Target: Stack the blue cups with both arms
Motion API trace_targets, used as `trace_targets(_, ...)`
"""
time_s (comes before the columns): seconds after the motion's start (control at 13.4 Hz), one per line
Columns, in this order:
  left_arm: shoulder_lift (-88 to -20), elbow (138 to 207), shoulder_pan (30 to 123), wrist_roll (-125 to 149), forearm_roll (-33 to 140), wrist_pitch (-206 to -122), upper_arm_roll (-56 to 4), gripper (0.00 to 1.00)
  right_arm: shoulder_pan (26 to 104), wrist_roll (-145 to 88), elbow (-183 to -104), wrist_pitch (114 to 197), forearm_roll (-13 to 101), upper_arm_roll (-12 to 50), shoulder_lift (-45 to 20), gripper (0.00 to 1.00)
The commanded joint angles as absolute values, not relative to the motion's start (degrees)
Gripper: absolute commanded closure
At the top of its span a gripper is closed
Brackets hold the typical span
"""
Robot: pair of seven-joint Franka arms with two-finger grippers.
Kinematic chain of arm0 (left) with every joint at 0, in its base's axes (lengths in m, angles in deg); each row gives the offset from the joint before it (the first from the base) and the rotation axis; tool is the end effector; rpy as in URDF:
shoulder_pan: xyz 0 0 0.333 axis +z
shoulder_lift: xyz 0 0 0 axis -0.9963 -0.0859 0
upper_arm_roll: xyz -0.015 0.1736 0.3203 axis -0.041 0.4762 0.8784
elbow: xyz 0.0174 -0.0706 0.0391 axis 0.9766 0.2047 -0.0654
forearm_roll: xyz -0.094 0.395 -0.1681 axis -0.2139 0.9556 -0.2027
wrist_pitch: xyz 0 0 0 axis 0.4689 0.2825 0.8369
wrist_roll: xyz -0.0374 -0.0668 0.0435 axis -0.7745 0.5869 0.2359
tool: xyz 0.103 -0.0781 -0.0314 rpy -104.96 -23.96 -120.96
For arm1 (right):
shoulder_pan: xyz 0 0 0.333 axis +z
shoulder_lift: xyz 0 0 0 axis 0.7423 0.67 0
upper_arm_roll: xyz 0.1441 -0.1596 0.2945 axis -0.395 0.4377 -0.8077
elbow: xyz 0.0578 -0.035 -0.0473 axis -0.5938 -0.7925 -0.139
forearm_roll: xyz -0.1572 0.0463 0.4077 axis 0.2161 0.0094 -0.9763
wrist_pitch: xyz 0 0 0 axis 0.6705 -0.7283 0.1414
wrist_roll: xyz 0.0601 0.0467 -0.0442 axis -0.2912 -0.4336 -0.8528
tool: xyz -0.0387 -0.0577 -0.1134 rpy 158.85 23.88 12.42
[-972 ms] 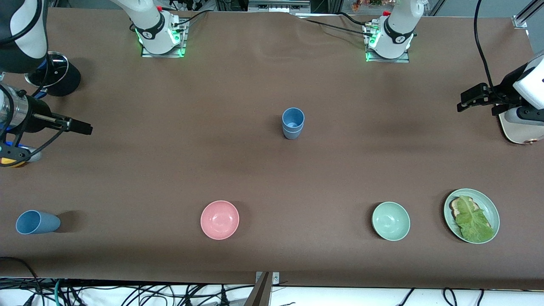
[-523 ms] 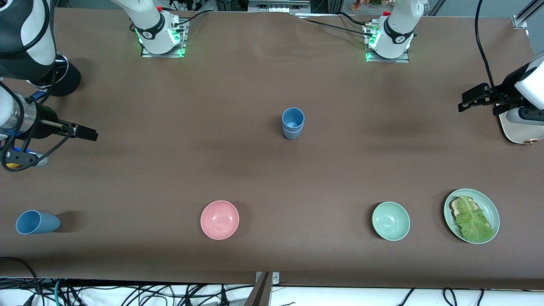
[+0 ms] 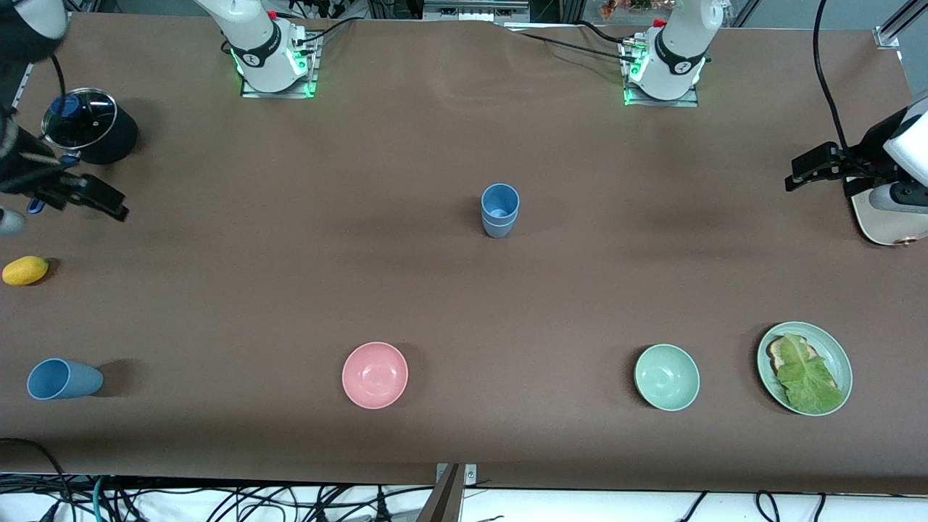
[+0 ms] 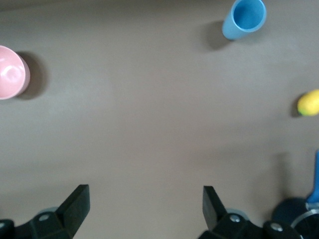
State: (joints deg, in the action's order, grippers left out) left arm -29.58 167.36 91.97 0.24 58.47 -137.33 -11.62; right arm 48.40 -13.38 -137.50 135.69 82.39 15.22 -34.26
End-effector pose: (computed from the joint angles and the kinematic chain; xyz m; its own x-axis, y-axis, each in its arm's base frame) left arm 0.6023 0.0238 0.6010 0.9960 -0.0432 -0.0783 -0.0369 -0.9961 0.0802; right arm 0.6217 -0.0152 0.6131 0.9811 -0.1916 0.0267 -0.1923 -0.9811 0.0237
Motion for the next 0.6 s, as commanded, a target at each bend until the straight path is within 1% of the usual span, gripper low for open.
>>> trace_targets(0.0, -30.0, 165.9, 92.4, -0.2, 58.9, -136.2, -12.0, 0.00, 46.7, -15.3, -139.7, 132.9, 78.6, 14.1, -36.0, 0.00)
trace_targets(0.22, -30.0, 165.8, 92.4, -0.2, 58.9, -136.2, -12.0, 0.00, 46.9, -20.3, -139.8, 132.9, 78.5, 14.1, -35.5, 0.00)
trace_targets(0.52, -30.0, 165.8, 92.4, -0.1, 58.9, -136.2, -12.0, 0.00, 47.0, -20.8, -139.7, 133.5, 78.6, 14.4, -34.1, 0.00)
